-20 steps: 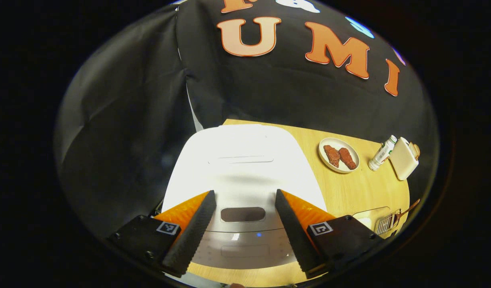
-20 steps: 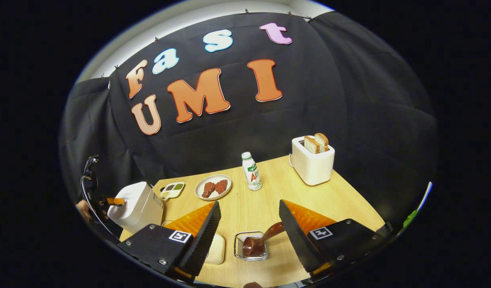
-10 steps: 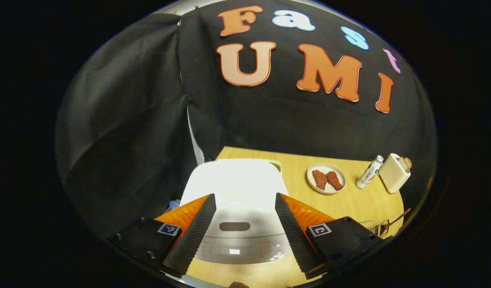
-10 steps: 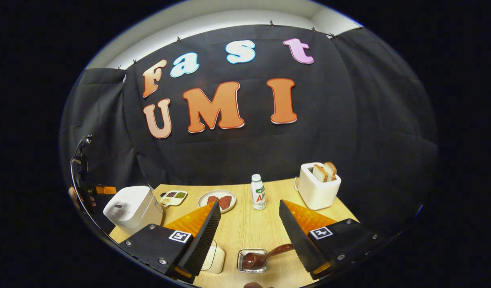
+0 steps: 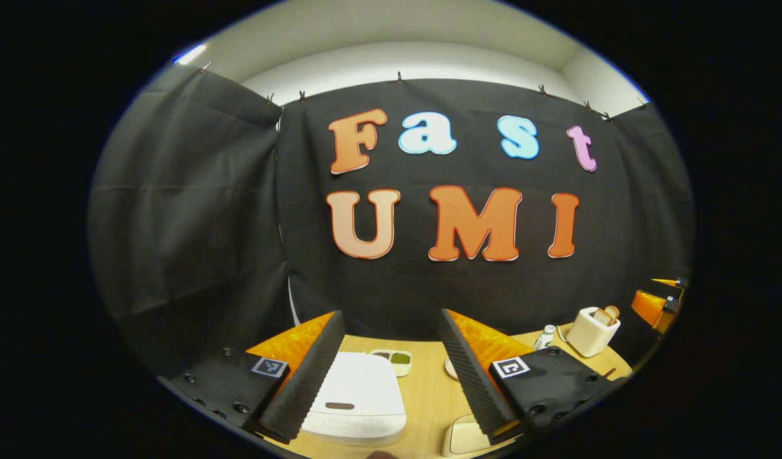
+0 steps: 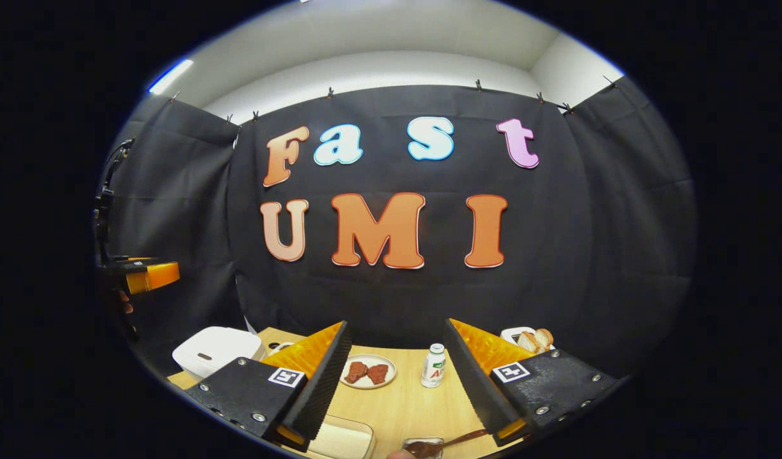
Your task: Close the left gripper, press the button to open the rice cooker; take a wooden spoon from the chopstick holder with the right hand, scoop a spoonful of rice and pour it into the rice cooker, then put the wooden spoon back into the chopstick holder.
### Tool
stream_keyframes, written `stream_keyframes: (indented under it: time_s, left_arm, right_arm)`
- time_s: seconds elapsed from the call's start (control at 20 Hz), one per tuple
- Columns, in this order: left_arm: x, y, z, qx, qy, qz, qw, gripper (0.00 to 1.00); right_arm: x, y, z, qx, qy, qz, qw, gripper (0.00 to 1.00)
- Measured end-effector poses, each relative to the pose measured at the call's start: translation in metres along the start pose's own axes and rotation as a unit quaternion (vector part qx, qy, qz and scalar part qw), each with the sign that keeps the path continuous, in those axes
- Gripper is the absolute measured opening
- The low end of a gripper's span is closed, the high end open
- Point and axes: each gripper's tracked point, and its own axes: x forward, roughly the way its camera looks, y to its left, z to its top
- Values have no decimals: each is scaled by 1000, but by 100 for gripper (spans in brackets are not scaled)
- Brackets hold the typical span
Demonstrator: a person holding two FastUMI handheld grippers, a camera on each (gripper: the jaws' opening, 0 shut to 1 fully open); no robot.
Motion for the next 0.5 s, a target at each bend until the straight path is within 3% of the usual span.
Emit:
stream_keyframes:
  time_s: [0.15, 0.5]
  left_arm:
    - [-13, -7, 13, -4, -46, -1, 999, 100]
    - [-31, 1, -18, -4, -28, 9, 1000, 100]
  right_arm:
    - [-1, 12, 15, -3, -29, 6, 1000, 92]
    - [-6, 27, 1, -23, -41, 6, 999, 92]
